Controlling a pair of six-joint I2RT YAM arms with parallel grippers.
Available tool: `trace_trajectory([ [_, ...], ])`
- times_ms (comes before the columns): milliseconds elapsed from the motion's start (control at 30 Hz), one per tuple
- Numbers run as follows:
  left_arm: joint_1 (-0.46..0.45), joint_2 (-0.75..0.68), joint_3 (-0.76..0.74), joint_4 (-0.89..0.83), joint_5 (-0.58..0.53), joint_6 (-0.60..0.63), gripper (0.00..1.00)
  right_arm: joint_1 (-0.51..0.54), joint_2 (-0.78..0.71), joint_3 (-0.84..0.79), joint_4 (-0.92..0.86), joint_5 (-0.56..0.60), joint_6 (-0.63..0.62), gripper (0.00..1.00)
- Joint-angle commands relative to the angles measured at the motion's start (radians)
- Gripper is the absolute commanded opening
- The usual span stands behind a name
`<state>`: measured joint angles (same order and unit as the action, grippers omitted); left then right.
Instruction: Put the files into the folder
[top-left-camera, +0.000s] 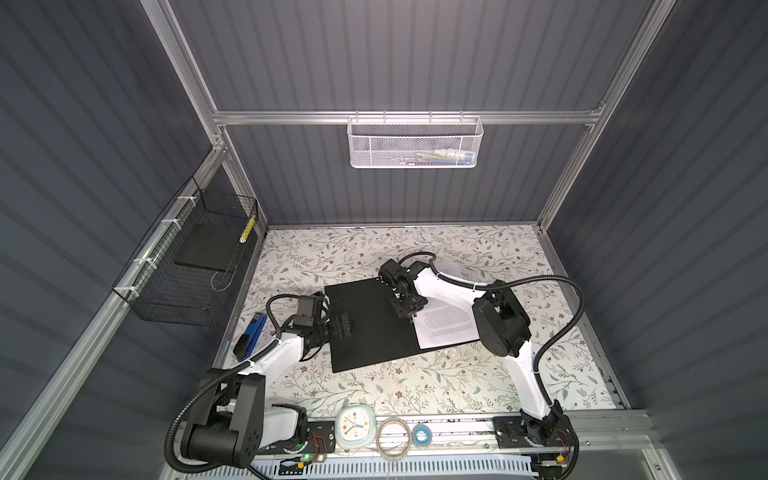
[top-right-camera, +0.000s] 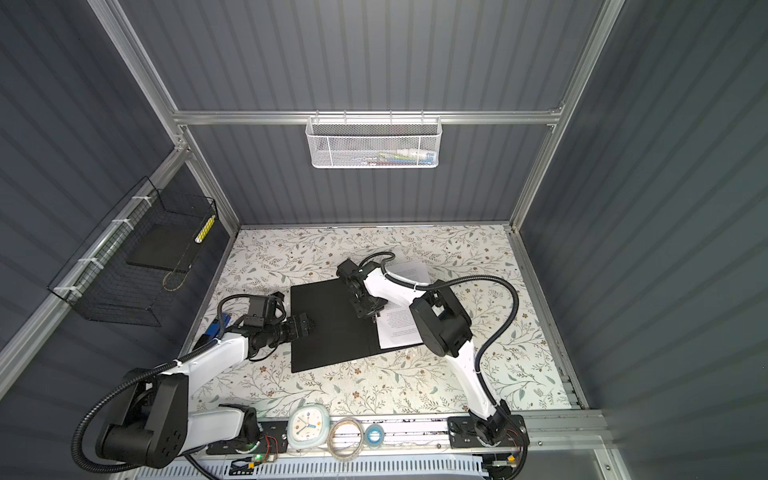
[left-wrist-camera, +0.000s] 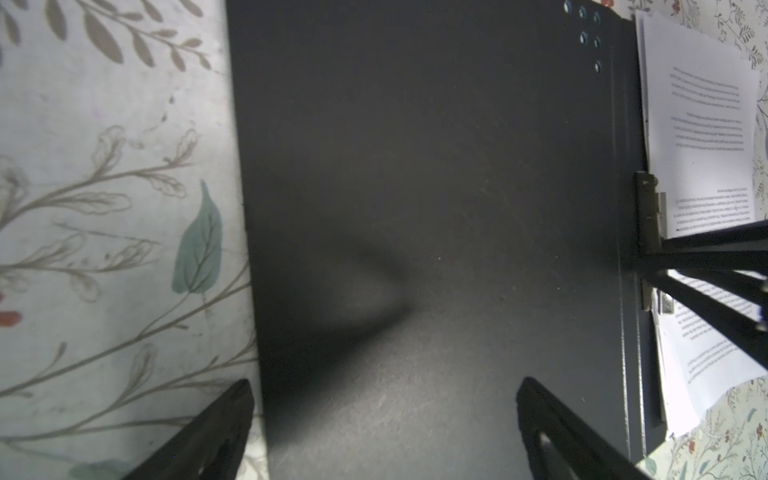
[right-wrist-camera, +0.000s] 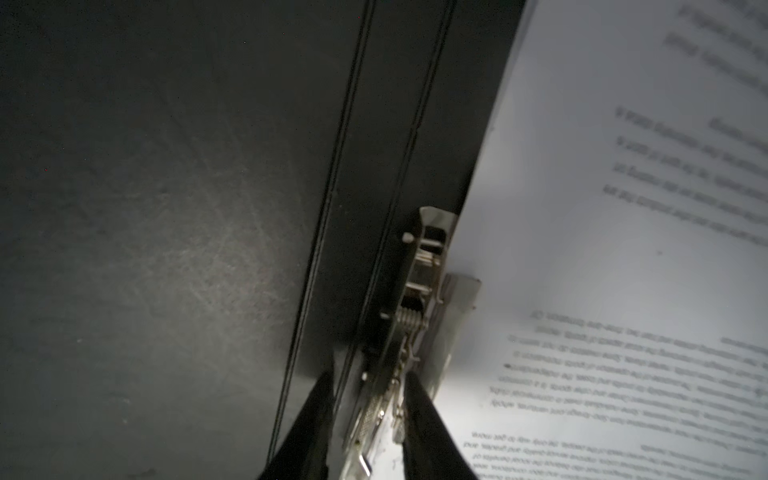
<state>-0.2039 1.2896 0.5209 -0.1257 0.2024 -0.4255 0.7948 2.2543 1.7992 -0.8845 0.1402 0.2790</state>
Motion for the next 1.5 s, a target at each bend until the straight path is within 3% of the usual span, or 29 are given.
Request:
trace_trajectory([
  [0,0.001,0.013,0.005,-0.035,0.015,0.016,0.99,0.003,0.002,-0.009,0.000,0.002,-0.012,0.30],
  [633,0.004,-0.050,-0.005,0.000,0.038,-0.005,0.99,-0.009,0.040,-0.059,0.024,-0.009,0.002,0.25],
  [1233,0.018,-0.152,0.062,-0.079,-0.012,0.008,1.00,-0.009,0.018,-0.119,0.074,-0.025,0.042,0.21],
  [1467,0.020,-0.110,0.094,-0.136,-0.021,0.032,0.99,-0.009,0.005,-0.139,0.120,-0.043,0.042,0.20],
])
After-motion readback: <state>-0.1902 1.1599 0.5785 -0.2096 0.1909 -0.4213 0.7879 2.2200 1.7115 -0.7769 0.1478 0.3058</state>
